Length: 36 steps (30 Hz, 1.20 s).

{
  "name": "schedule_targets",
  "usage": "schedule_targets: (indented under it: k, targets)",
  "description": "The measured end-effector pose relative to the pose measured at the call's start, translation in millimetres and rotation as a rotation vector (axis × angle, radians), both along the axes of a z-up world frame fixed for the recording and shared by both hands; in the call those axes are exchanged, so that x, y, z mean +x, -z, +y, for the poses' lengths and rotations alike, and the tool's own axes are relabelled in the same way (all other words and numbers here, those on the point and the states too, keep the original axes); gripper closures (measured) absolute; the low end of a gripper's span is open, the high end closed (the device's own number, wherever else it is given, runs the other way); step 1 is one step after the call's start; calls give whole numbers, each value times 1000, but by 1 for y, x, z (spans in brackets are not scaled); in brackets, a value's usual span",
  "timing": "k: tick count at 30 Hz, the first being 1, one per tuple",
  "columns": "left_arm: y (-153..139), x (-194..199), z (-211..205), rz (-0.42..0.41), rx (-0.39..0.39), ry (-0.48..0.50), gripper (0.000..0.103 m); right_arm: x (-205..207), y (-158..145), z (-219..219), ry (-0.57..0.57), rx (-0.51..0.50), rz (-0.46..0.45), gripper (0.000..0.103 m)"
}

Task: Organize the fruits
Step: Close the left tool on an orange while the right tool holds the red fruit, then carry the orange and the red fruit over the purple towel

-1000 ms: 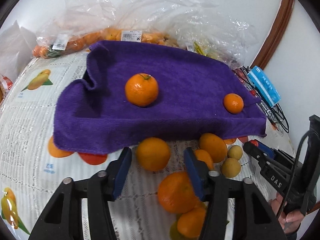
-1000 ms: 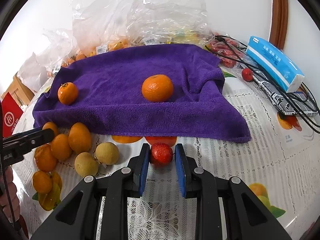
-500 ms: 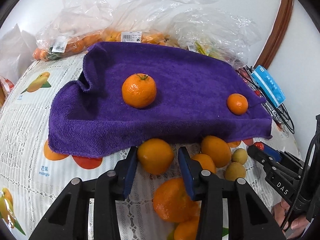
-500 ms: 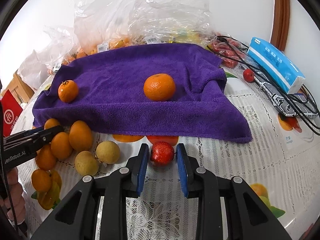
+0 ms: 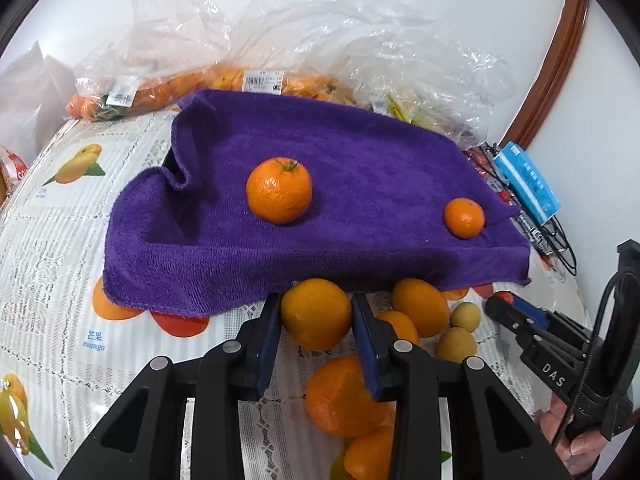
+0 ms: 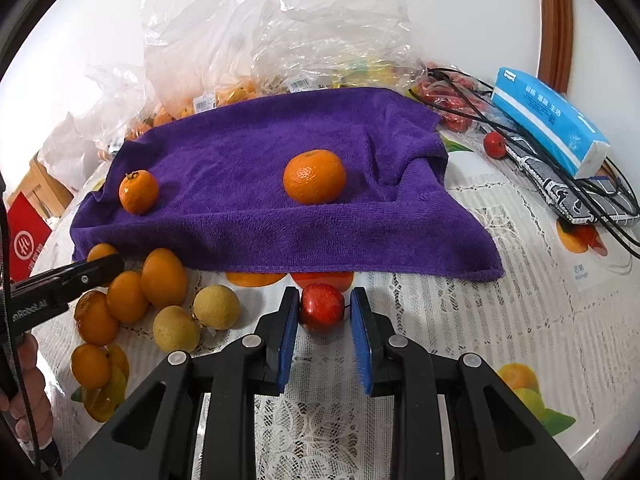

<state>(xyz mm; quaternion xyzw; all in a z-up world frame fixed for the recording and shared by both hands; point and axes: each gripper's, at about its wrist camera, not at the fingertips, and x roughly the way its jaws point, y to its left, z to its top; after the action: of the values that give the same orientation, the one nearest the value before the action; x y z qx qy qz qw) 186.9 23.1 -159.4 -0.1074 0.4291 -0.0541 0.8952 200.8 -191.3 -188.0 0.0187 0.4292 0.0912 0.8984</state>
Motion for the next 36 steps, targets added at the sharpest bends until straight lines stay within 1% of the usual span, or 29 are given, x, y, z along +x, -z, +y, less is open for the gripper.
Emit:
schedule_targets:
  k: [4,10,14,20,25,30,36]
  targets:
    - [-8,-6,0,-27,19,0,70,-2,-1,-1,-12,16,-4,77]
    - [-15,-14,6,-42,0,-4,70,-8,-3,0,-14,14,-5,77]
    - [-19,-18,9,-52,-12,-1,70,-11,-9,-4,-8,33,-4,77]
    - [-33,-26,11,-79,-19,-1,70,-18,-31,-4,-18,22,-34,77]
    - [-45,-23,14,-107,-17,-10,70,-21,-58,-4,-31,-3,-91,77]
    - [-57,-9,19,-136,-8,-33,70,-9,-84,-1,-33,2,-153,77]
    - [-68,9,23,-182,46,-60,70,14,-102,8,-34,26,-206,77]
